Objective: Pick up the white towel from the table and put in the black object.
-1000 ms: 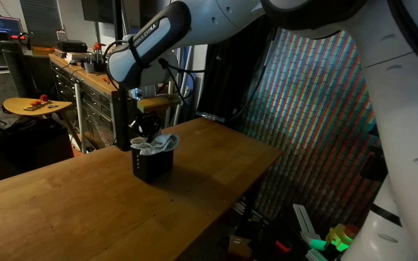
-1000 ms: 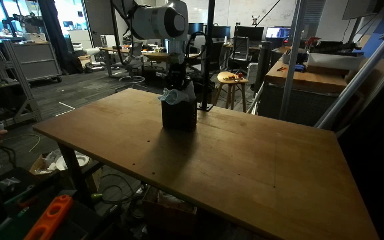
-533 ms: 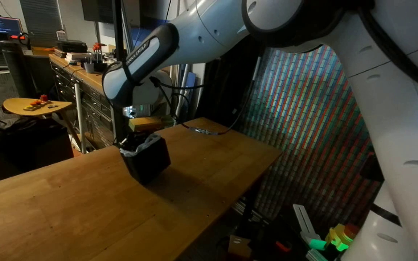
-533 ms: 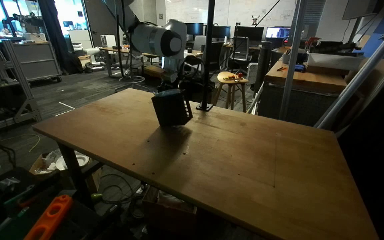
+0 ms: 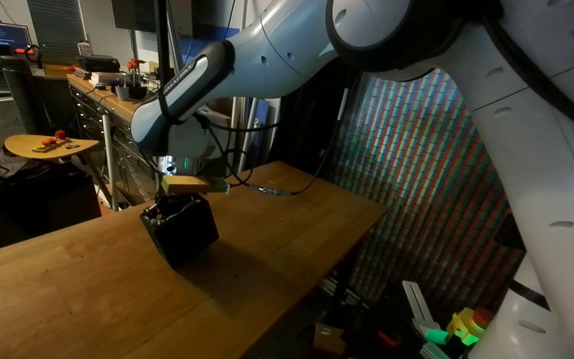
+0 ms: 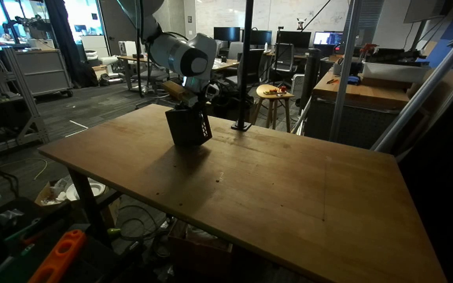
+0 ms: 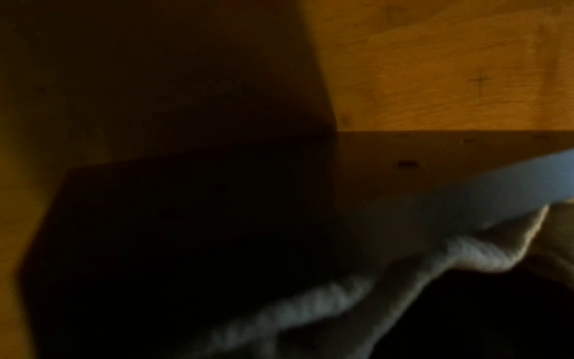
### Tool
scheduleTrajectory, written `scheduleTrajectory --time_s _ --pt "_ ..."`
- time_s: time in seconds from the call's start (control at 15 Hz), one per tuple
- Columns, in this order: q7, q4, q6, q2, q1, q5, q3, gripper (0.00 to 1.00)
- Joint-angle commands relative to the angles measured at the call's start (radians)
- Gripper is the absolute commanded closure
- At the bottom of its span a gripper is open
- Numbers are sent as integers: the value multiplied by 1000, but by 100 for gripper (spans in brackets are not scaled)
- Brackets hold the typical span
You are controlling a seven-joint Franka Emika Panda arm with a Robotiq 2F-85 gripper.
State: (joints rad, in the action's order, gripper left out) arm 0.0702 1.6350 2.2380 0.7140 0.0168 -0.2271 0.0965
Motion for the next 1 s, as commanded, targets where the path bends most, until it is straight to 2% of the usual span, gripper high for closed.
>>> scheduleTrajectory --time_s 0.0,0.4,0.93 --pt "-34 64 45 -34 -21 -47 17 100" --pt "-55 100 34 -135 -21 -28 4 100" --pt "-46 140 -24 -280 5 50 -17 100"
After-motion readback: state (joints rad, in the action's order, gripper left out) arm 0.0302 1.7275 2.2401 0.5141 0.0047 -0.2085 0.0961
